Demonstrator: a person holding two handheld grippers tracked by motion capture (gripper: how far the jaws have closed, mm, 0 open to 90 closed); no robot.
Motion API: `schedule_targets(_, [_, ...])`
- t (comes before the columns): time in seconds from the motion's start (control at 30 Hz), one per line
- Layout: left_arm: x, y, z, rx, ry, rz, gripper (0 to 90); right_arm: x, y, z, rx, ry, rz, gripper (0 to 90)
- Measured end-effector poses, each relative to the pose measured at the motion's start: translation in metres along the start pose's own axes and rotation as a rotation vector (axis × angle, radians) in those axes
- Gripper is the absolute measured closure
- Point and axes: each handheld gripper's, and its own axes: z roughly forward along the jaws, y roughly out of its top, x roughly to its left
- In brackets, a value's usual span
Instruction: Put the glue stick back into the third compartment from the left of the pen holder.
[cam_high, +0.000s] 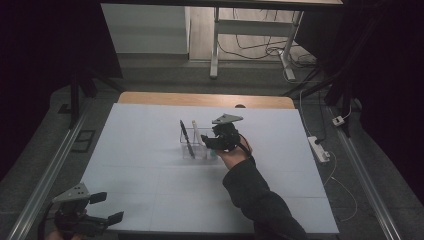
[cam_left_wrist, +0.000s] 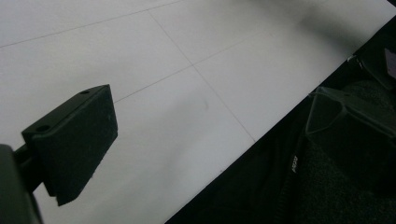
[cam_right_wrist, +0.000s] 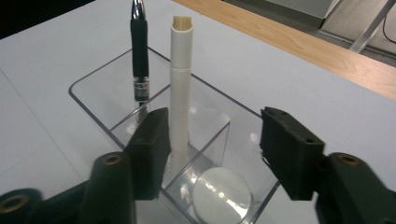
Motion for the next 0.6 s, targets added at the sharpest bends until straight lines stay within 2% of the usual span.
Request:
schedule_targets(0.23, [0.000, 0.000, 0.000, 0.001, 0.000, -0.001, 2.2, 0.002, 0.001, -0.006, 0.019, 0.016, 0.004, 25.2])
schedule_targets(0.6, [0.000, 0.000, 0.000, 0.002, 0.001, -0.001, 2.2, 0.004, -0.001, -0.018, 0.038, 0.034, -0.001, 15.1])
